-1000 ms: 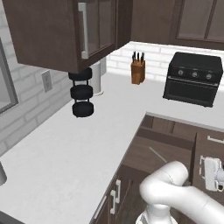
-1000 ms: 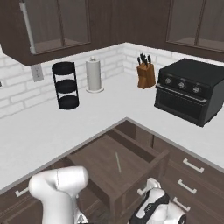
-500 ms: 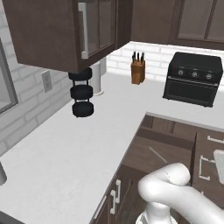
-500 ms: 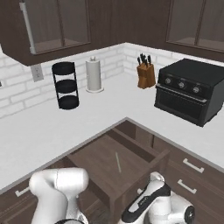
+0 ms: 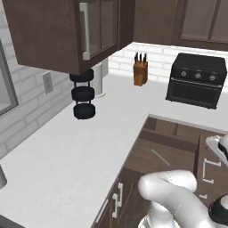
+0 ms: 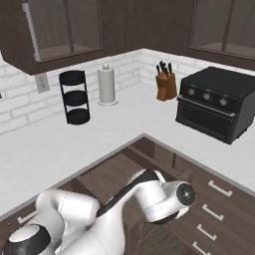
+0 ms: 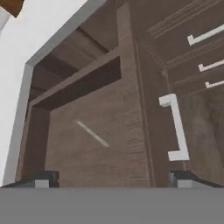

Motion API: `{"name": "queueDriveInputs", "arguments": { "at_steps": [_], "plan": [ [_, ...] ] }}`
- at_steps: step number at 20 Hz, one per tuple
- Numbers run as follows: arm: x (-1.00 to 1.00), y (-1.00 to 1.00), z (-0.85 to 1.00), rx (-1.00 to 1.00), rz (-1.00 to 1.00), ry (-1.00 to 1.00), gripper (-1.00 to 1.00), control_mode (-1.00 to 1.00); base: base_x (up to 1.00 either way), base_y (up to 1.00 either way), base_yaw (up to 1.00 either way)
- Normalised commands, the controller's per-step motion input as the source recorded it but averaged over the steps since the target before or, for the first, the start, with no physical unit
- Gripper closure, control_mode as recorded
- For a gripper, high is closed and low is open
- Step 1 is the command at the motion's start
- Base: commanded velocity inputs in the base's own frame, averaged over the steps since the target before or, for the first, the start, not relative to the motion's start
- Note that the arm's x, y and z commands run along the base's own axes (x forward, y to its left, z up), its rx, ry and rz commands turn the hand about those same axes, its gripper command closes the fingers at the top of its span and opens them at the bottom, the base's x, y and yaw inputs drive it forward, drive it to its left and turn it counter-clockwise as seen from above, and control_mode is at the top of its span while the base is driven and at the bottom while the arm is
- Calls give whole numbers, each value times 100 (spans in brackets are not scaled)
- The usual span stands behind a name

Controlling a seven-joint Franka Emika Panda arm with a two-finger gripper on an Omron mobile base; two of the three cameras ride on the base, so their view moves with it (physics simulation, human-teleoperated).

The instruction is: Take a straw from the drawer in front and place it inside the glass cup on the dining counter.

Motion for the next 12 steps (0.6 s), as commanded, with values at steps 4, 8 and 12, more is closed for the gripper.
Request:
{"name": "queueDriveInputs", "arguments": {
  "at_steps": [4,8,12],
  "plan": [
    [2,81,51,-69,14,12,-100,-100,0,0,0],
    [3,67,42,-67,20,23,-100,-100,0,0,0],
    [12,44,-6,-57,28,35,-100,-100,0,0,0]
  ]
}}
